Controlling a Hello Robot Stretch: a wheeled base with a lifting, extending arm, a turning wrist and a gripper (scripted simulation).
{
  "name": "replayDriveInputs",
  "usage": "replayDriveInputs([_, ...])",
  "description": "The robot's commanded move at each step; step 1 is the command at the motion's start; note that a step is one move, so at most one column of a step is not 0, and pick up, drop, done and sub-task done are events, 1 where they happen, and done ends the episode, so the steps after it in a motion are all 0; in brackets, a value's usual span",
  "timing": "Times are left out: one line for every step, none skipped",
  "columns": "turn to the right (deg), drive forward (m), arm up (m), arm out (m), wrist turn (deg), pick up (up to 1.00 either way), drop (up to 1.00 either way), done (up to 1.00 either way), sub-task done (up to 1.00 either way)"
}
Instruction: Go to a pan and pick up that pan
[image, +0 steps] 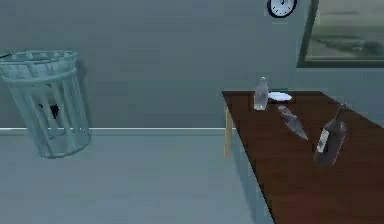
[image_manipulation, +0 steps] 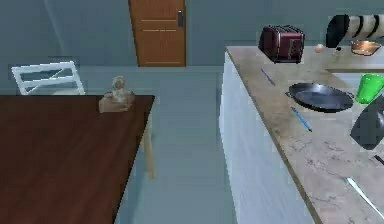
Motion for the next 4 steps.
replayDriveInputs([-45.0,0.0,0.0,0.0,0.0,0.0,0.0,0.0,0.0])
replayDriveInputs([-42.0,0.0,0.0,0.0,0.0,0.0,0.0,0.0,0.0])
replayDriveInputs([0.0,0.3,0.0,0.0,0.0,0.0,0.0,0.0,0.0])
replayDriveInputs([-45.0,0.0,0.0,0.0,0.0,0.0,0.0,0.0,0.0])
